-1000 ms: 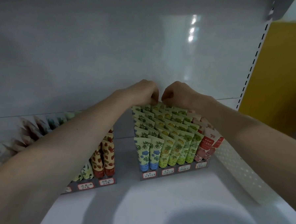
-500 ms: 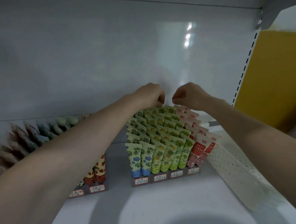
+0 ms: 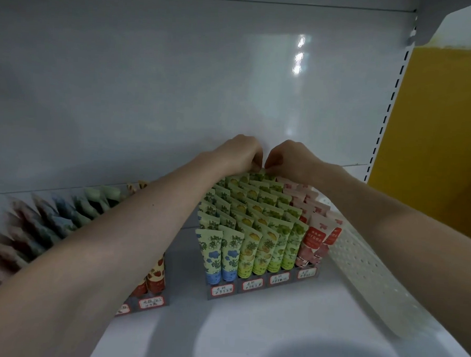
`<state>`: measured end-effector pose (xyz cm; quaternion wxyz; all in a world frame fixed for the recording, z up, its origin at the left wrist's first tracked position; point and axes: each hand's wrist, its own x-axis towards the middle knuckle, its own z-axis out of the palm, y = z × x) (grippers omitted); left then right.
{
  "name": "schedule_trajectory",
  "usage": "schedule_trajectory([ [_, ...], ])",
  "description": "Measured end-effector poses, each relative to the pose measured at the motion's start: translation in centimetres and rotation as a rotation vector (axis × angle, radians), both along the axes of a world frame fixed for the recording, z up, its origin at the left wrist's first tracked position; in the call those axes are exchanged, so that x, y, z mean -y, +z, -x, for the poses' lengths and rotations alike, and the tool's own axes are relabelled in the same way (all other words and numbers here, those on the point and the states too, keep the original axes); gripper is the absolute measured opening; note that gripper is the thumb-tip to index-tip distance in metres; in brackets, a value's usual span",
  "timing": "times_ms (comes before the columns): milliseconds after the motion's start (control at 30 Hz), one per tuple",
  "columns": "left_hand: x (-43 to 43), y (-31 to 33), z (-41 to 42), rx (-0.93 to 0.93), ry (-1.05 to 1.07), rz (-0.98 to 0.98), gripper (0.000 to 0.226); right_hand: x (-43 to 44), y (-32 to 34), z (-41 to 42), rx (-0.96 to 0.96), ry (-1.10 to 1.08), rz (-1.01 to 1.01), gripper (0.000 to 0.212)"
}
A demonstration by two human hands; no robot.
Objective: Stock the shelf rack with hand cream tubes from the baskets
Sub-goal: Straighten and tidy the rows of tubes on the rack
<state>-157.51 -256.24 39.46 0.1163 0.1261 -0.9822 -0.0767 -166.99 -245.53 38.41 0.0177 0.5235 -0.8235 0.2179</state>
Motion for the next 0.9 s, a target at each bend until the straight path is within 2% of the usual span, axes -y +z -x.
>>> schedule_trajectory([
  [733,0.1,0.0,-0.3,0.004,-0.012,-0.001,0.021,0.2,-0.2,-0.1,0.001,0.025,0.006,0.02],
  [800,0.1,0.2,-0.8,-0.028,-0.012,-0.016,0.021,-0.2,0.2,-0.1,0.023,0.026,0.026,0.019],
  [900,0.3,0.9,-2.1,-0.181,-0.018,-0.033,0.02,-1.5,1.3,0.3,0.05,0.008,0.136,0.017],
])
